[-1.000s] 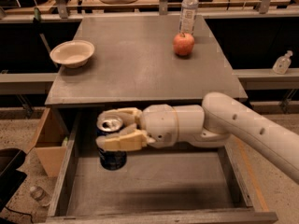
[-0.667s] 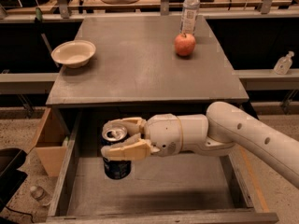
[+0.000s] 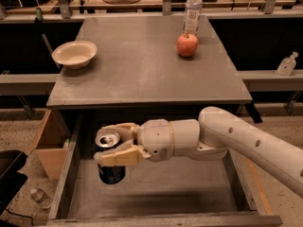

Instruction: Place pepsi can into top drawer

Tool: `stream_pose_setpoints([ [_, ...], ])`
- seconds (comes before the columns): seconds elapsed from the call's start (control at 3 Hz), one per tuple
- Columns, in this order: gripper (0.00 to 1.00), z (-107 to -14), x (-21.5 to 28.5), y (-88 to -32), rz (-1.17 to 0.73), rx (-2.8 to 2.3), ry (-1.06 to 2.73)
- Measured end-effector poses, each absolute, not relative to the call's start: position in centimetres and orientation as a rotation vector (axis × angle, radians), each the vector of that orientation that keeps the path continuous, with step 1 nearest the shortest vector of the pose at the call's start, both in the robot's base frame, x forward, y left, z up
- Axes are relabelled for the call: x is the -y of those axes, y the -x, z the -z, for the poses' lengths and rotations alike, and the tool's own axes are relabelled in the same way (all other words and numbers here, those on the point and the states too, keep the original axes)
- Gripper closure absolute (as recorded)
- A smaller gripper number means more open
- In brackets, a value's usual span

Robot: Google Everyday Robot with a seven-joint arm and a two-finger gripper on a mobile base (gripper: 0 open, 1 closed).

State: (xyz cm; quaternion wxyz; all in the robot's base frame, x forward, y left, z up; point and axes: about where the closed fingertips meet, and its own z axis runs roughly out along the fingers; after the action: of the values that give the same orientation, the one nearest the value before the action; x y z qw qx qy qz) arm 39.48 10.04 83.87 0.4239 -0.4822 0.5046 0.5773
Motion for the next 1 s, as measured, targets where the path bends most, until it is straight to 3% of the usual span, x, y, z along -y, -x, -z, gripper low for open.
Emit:
stream_pose_setpoints([
  [1.0,1.0,-73.5,-14.9,-40.7,-1.358,-1.203,1.275],
])
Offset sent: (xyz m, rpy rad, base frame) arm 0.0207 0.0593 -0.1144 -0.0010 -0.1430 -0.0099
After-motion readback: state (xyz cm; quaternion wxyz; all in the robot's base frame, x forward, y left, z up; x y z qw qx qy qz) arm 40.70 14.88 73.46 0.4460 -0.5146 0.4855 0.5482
